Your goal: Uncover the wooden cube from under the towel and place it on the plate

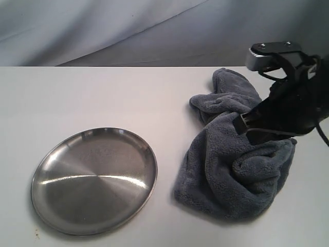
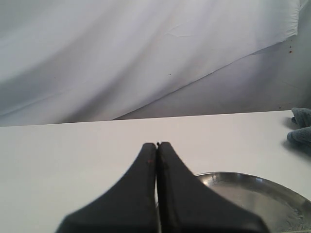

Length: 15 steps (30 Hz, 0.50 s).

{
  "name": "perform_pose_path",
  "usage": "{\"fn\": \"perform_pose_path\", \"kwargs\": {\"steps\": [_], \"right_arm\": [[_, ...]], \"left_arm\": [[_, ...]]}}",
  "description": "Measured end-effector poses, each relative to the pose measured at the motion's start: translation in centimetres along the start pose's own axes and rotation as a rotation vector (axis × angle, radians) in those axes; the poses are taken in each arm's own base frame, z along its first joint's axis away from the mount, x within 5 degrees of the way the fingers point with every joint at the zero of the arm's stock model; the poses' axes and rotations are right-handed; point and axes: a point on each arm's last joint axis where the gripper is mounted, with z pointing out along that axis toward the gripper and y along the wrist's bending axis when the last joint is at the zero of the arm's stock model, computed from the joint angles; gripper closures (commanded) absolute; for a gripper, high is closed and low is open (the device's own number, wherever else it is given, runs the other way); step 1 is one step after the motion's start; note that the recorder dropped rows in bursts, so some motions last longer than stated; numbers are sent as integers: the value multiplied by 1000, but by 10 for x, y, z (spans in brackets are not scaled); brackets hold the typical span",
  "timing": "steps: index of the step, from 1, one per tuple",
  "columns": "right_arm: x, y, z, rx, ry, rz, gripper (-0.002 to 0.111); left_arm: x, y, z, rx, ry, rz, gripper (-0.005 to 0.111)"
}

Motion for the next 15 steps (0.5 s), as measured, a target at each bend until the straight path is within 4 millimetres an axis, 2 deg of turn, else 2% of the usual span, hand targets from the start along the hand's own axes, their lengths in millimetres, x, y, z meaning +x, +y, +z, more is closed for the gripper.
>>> {"fn": "perform_pose_path", "kwargs": {"steps": [2,5,9,11,13,15], "right_arm": [[-9,-3,7,16,45,-3,105],[-22,-6,18,24,86,-4,88],[-35,-8,32,21,134,18,52],[-39,-10,41,23,158,52,38],[-41,-12,48,27,178,91,33],[-42,-13,55,38,190,124,33]], "left_arm": [[0,0,0,0,0,0,107],[0,0,0,0,0,0,107],[0,0,0,0,0,0,107],[0,0,0,0,0,0,107],[0,0,0,0,0,0,107],[0,0,0,0,0,0,107]]}}
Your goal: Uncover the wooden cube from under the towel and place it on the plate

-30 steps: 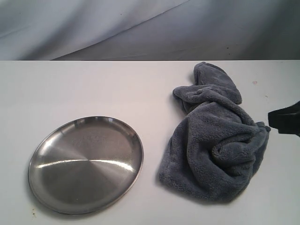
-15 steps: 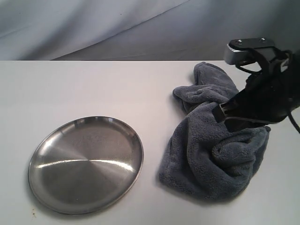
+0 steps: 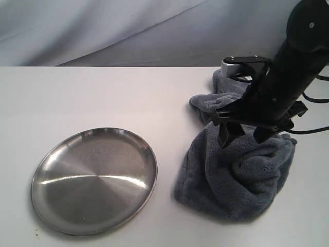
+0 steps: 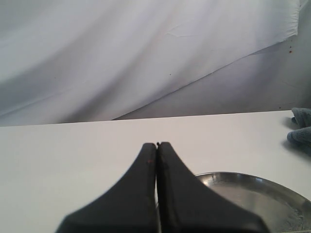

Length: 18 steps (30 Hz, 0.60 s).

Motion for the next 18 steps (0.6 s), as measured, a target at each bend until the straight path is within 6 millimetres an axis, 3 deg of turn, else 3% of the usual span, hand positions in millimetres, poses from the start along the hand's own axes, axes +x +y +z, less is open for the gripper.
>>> {"fn": "perform_pose_path", "kwargs": {"steps": [10,18], "right_arm": [[-10,-9,19,75,-27,125,33],[-14,-18,21,164,-59,149,33]], "left_arm": [[0,0,0,0,0,0,107],[0,0,0,0,0,0,107]]}}
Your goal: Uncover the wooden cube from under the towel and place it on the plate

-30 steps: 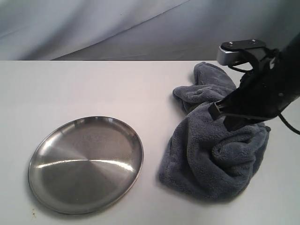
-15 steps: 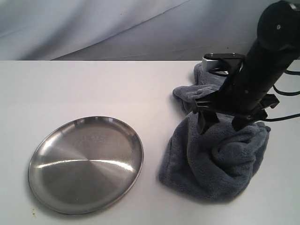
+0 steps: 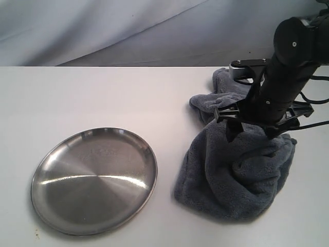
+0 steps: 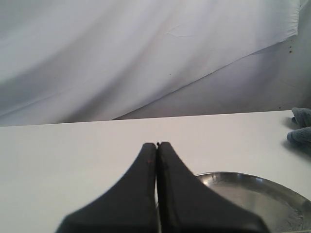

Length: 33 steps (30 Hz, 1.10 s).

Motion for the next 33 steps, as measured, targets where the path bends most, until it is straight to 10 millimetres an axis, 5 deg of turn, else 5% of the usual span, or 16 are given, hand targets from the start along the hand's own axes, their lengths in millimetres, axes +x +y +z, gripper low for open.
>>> {"fn": "perform_pose_path", "kwargs": {"steps": [24,28,33], "right_arm": [[-6,2,20,10,31,13,33],[-5,-3,6,43,-6,-16,33],[-5,-14,-34,123,-122,-33,36]], "left_arm": [[0,0,0,0,0,0,107],[0,0,0,0,0,0,107],[0,0,0,0,0,0,107]]}}
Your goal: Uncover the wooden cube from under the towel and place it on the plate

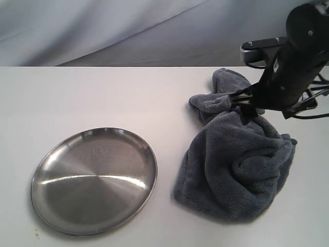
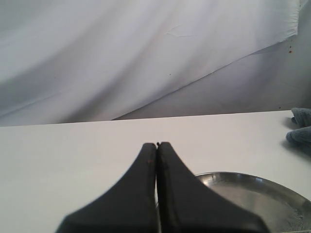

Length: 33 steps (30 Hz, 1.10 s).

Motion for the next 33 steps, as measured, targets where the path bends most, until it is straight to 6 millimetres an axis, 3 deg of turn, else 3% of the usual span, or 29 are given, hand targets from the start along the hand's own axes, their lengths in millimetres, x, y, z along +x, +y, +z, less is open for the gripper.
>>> {"fn": "perform_pose_path", "kwargs": {"steps": [6,13,24,33], "right_arm": [[-19,-22,-13,59,-8,52,65],[-47,-31,-10,65,-43,114,106],[-93,-6,31,-69,-33,187,108],[-110,61,38,-232,-101,99,108]], "left_arm": [[0,0,0,0,0,0,107],[0,0,0,0,0,0,107],[0,0,0,0,0,0,107],[0,0,0,0,0,0,107]]}}
